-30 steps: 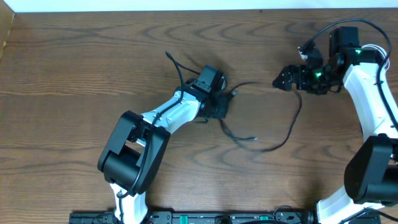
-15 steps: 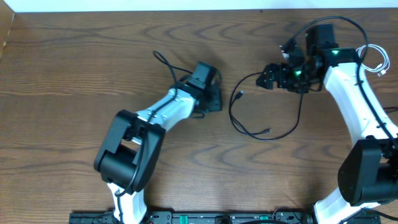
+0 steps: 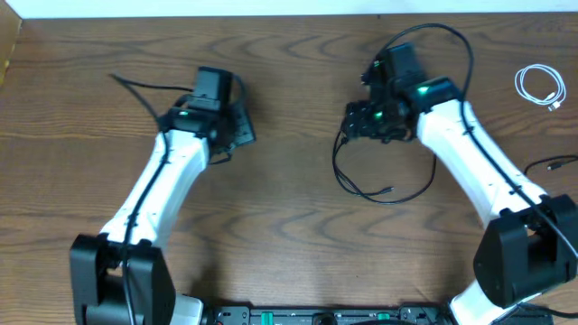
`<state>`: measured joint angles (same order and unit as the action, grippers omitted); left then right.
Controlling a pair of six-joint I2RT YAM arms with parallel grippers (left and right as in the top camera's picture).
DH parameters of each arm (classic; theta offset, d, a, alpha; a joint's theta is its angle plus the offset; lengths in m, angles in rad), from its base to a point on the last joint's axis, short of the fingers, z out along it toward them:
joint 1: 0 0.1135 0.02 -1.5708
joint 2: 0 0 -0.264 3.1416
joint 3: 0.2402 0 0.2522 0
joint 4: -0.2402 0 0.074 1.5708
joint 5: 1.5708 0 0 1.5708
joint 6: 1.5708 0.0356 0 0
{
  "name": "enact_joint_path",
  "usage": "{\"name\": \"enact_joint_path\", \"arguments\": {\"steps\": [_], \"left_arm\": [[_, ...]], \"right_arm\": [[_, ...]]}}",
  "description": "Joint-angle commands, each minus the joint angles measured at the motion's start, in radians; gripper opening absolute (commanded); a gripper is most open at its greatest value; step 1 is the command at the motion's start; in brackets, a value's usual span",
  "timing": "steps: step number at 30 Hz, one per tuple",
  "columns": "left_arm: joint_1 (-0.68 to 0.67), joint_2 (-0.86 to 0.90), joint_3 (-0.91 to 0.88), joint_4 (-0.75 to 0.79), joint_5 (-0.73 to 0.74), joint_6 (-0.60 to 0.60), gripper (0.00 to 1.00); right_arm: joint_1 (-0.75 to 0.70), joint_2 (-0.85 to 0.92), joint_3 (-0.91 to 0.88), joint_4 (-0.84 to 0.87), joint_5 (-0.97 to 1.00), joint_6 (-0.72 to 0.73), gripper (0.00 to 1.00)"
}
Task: Untangle cables
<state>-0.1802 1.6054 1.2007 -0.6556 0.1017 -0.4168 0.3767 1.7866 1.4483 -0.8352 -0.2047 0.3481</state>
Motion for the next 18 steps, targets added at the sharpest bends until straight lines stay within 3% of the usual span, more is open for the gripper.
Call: {"name": "enact_joint_path", "arguments": {"steps": [1,18], "left_arm": [[0.013,-0.009,0.015,-0.026,-0.016,0.017,0.56],[0.014,-0.006,0.013,-0.047,-0.017,0.022,0.56]], "right_arm": [[0.06,0.001,-0.034,0.026,0.121,0.079,0.6],[0.201,0.235,-0.056,0.106,0.174,0.174,0.49]]}}
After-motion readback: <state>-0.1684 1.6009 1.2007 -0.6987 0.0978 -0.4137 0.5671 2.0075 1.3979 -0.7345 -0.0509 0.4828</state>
